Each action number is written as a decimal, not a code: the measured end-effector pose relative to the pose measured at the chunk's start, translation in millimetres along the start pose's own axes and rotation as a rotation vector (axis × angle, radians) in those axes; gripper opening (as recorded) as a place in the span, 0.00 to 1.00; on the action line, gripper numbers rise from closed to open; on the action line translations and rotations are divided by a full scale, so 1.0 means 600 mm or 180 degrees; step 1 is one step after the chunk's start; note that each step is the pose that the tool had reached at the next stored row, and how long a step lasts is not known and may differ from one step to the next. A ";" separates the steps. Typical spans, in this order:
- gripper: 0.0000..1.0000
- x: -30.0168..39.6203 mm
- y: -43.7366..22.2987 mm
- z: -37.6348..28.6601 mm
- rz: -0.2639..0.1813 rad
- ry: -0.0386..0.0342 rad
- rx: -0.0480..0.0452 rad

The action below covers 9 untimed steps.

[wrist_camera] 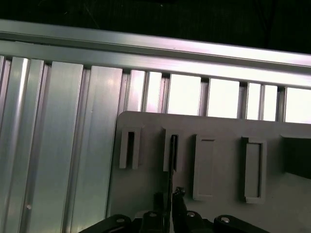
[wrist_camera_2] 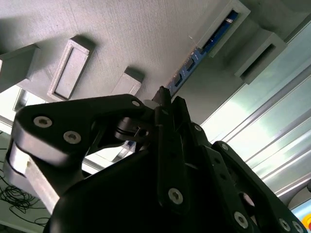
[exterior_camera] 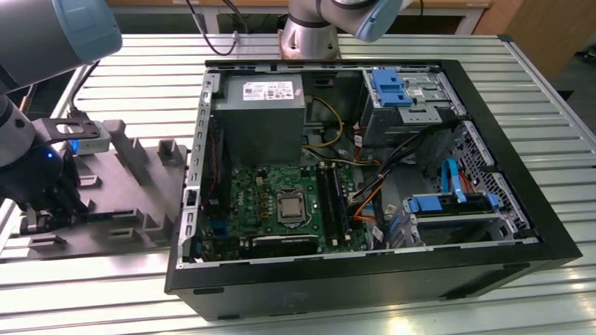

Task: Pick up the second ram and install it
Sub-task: 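Pick up the second ram and move it above second insertion slot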

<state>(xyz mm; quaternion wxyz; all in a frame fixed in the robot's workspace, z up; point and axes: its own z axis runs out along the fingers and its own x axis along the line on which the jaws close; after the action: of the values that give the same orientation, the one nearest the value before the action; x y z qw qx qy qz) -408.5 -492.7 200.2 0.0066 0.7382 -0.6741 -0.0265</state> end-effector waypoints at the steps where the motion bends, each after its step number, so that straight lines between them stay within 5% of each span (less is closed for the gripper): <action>1: 0.22 0.000 0.000 0.000 0.0000 0.0000 0.0000; 3: 0.13 0.000 0.000 0.000 0.0000 0.0000 0.0000; 9: 0.12 0.000 0.000 0.000 0.0000 0.0000 0.0000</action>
<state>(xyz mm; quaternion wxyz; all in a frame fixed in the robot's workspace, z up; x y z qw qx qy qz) -408.5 -492.7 200.1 0.0066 0.7382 -0.6741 -0.0265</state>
